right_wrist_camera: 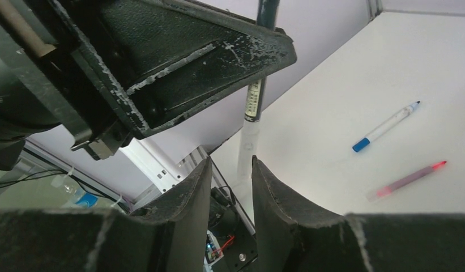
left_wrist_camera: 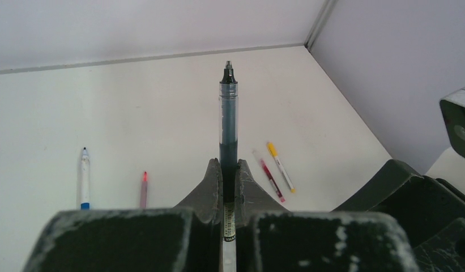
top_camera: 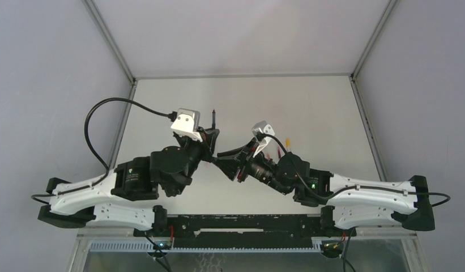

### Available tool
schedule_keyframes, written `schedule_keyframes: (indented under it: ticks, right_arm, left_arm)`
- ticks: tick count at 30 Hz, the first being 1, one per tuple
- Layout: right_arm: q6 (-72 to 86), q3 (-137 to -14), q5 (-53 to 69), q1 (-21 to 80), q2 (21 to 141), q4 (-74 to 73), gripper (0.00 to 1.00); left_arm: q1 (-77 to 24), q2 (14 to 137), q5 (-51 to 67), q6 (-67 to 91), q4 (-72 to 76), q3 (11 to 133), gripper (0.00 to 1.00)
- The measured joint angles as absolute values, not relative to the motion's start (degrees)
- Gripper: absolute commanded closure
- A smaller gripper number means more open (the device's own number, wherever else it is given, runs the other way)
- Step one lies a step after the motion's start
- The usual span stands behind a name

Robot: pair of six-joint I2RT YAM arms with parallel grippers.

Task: Insert the pens into the pen caps
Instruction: Remove the pen cap from the pen.

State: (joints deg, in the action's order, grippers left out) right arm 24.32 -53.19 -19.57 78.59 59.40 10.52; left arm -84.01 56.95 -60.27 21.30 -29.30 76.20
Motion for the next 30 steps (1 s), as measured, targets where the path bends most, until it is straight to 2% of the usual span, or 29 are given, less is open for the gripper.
schedule_keyframes:
  ticks: [8,30]
  right_arm:
    - [24.43,-53.19,-16.82,75.29,59.59,10.48,0.65]
    - [21.28,-53.19,-6.09,73.95,59.53,10.5,0.62]
  left_arm:
    - [-84.2,55.35,-60.27,21.37,-28.86,76.2,1.0]
    - [-84.25,49.28,-51.57,20.01,-21.12,70.57,1.0]
